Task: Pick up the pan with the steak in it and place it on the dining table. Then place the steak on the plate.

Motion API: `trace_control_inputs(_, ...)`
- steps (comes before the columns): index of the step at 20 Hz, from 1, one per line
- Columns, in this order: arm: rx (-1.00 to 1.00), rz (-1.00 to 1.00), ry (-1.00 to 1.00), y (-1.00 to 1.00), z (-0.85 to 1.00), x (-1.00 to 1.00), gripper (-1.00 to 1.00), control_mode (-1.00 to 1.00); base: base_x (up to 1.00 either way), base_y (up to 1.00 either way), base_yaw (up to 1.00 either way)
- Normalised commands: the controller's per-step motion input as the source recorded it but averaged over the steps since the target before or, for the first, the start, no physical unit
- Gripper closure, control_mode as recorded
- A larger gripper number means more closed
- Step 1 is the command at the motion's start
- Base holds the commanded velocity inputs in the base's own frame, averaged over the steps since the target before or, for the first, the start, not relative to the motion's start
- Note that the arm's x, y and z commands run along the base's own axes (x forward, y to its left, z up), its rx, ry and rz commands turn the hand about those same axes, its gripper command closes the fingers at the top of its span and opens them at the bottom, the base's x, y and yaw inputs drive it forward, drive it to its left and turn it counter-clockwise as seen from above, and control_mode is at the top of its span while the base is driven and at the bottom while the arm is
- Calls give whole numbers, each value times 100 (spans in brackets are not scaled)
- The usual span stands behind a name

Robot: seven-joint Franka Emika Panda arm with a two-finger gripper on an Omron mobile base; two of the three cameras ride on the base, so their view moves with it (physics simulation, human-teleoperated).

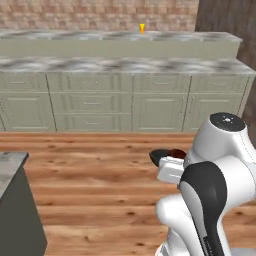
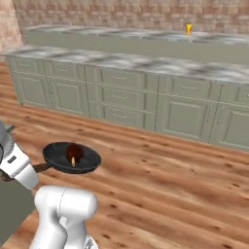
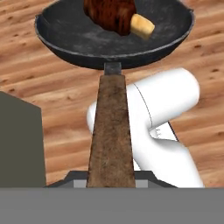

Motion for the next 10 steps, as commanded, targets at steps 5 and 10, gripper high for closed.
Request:
trace_control_inputs(5, 0, 0, 0, 0, 0, 0, 100, 100, 100, -23, -1)
trace_control_inputs(10, 0, 0, 0, 0, 0, 0, 100, 100, 100, -16, 0)
